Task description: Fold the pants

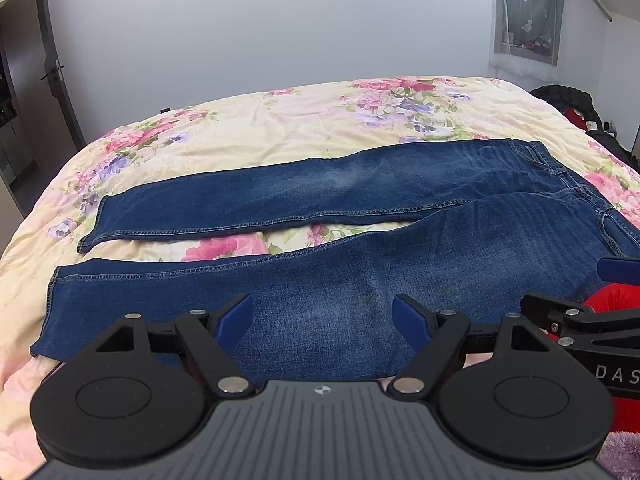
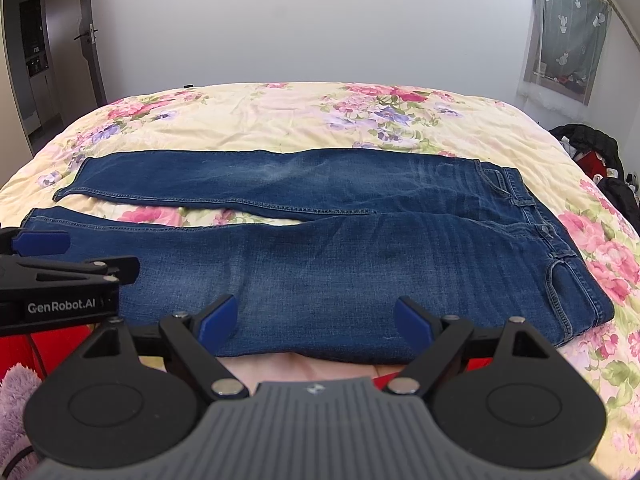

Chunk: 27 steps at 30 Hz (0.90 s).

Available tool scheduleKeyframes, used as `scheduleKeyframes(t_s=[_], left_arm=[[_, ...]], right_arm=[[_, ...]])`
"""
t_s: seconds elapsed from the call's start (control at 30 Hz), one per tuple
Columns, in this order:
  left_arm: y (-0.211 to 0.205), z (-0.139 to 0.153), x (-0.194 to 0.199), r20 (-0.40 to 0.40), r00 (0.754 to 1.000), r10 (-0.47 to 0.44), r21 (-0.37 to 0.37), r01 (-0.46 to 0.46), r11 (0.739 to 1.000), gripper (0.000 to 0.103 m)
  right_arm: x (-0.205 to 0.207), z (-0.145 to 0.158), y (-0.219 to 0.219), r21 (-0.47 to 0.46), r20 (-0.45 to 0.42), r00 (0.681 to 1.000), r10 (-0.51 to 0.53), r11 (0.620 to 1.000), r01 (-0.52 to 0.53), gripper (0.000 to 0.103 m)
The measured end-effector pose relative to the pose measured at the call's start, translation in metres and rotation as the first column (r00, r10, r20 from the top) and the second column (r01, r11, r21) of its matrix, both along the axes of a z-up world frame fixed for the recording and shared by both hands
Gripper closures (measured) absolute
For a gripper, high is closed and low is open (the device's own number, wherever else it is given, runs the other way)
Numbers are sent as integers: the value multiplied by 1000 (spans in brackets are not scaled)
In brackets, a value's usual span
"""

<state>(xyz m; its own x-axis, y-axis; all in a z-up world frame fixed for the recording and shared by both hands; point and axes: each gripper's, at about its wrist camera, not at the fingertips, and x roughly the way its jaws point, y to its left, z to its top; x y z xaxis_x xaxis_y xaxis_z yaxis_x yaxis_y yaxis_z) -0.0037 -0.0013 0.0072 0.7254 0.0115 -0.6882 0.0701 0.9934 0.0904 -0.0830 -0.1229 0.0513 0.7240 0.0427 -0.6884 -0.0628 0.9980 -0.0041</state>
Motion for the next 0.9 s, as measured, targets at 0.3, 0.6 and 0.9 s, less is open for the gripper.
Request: scheduleKeyframes(t_s=[0.3, 0.6, 0.9], left_arm=[[1, 2, -1, 2, 1000, 2, 0, -2, 1000, 10], [1, 1, -1, 2, 1000, 2, 0, -2, 1000, 10], [2, 2, -2, 4, 1000, 3, 0, -3, 1000, 10]], right_arm=[[0, -2, -3, 9, -1, 1000, -5, 1000, 5, 21], [-1, -3, -4, 12, -2, 1000, -7, 1000, 7, 21], [-1, -5, -5, 15, -2, 1000, -8, 1000, 9, 21]])
